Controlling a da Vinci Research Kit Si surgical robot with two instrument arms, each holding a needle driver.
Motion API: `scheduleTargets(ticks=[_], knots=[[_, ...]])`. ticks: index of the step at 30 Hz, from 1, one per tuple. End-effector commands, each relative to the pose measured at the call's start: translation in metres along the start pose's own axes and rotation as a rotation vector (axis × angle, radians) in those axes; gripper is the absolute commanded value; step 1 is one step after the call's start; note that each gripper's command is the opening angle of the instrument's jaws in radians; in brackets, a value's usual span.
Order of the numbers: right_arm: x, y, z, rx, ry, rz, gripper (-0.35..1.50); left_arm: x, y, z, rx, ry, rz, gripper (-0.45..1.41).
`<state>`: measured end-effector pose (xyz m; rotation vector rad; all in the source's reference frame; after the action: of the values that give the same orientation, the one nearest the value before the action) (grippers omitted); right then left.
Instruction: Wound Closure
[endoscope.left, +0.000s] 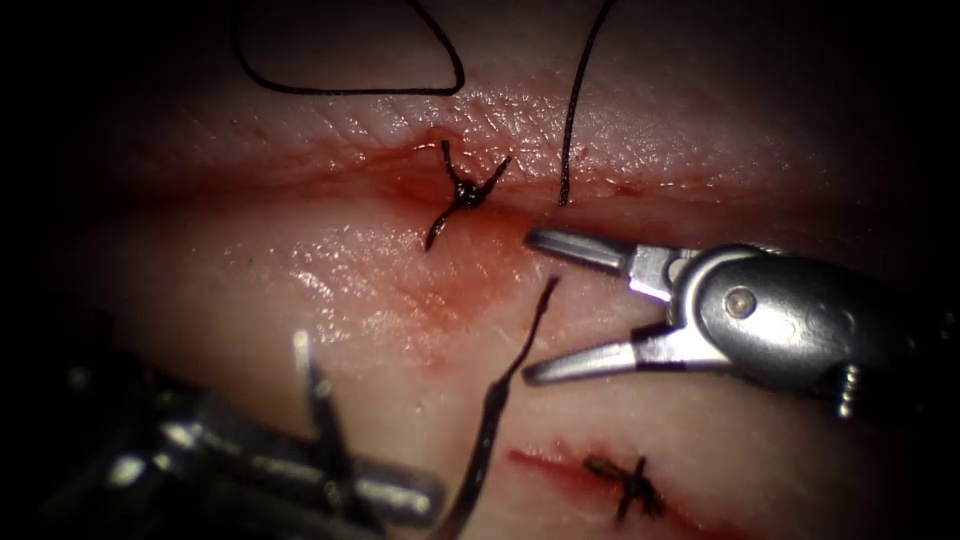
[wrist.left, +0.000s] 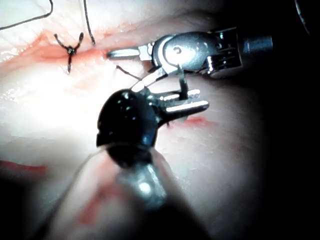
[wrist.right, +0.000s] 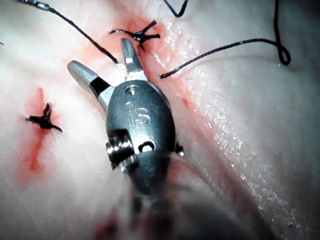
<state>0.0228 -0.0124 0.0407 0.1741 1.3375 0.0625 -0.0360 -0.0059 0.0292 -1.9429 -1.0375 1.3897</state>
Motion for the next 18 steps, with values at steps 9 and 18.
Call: scheduleTargets(ticks=[9,18], knots=[[-0.0049,-0.0012,0.0020,0.050,-0.123,0.059,0.96,0.0019,0.0007,0.0000,0.000,0.004,0.129,-0.45],[-0.0074,-0.0015,0.0021,0.062,-0.226,0.105,0.64,0.0027,0.0019,-0.0011,0.040,-0.036,0.199,-0.45]])
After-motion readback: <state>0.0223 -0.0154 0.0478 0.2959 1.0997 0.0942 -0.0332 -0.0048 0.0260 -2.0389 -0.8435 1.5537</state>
